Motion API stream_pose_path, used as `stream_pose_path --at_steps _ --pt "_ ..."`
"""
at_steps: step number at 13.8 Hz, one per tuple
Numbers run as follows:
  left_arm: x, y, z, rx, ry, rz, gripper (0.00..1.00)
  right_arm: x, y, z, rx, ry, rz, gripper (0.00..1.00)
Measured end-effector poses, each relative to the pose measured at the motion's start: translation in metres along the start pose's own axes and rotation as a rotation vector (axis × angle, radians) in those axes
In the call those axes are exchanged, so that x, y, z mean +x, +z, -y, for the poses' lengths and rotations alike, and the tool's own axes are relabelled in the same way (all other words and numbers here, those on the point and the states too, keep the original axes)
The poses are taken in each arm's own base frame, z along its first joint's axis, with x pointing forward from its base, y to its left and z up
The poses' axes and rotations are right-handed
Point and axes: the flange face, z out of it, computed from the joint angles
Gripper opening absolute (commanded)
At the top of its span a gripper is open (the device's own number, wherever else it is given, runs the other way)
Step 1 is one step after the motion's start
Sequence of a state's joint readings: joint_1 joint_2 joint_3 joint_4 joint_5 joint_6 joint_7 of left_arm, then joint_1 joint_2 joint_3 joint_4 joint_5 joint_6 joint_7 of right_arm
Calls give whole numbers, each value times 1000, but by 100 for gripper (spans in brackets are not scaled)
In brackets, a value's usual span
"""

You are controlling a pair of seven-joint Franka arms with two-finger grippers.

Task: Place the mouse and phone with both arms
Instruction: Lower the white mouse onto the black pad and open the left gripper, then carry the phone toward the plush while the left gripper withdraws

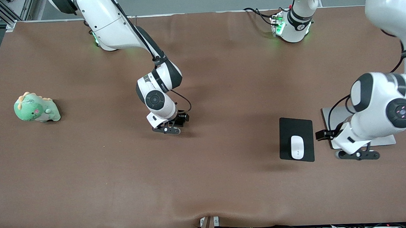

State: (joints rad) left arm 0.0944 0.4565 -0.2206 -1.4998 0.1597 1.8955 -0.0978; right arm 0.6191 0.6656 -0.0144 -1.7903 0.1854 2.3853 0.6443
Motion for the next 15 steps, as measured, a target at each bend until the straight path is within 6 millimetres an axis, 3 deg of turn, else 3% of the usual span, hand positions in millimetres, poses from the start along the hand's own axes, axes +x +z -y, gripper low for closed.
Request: stream_pose_path --at_steps 4,8,11,15 --pt "-29 -69 1 28 -5 -4 100 5 -2 -11 -42 20 51 0" --pt "-55 -121 -5 22 -8 -20 100 17 -16 -31 -68 51 75 0" --pt "-74 -146 -9 9 -3 -7 100 29 -23 -68 -91 48 80 0" --pt "-91 -165 0 10 50 14 100 39 -22 -137 -117 35 99 0"
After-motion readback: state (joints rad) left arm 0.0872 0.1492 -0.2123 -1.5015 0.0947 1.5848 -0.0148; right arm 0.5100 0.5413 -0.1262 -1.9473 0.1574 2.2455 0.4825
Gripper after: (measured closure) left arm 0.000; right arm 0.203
